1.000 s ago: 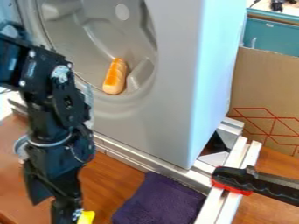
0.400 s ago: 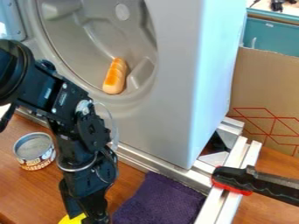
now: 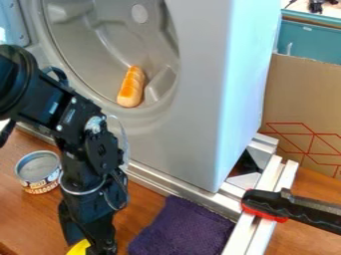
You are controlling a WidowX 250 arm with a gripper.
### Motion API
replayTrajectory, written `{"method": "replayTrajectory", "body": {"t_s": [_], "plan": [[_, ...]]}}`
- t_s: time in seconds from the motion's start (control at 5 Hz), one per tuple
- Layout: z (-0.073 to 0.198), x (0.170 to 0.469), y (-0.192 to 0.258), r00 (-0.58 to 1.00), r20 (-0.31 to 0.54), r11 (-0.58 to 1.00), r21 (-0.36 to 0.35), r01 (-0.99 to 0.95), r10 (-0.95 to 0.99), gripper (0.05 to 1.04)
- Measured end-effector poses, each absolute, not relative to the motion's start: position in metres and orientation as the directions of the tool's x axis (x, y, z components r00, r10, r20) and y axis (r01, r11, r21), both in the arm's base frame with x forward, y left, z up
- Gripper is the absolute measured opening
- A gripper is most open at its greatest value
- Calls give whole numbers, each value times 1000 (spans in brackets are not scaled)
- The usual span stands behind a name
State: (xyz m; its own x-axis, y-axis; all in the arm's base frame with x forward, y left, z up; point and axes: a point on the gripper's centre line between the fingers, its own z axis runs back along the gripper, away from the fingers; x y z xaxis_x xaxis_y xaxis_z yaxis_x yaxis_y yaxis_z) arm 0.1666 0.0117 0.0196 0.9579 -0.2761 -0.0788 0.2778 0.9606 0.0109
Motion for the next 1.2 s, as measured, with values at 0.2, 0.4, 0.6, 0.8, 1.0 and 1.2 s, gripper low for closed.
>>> {"method": "replayTrajectory", "body": {"t_s": [0.2, 0.4, 0.6, 0.8, 1.0, 1.2], "plan": [[24, 164, 22, 972, -98, 972, 79, 223, -215, 1001], [10, 161, 31, 974, -144, 981, 65, 185, -174, 1001], [1, 163, 33, 968, -149, 978, 29, 207, -201, 1001], [-7, 162, 28, 962, -162, 975, -5, 220, -218, 1001], [-21, 159, 25, 956, -189, 974, -37, 223, -226, 1001], [-28, 159, 27, 959, -192, 978, -45, 204, -209, 949]]}}
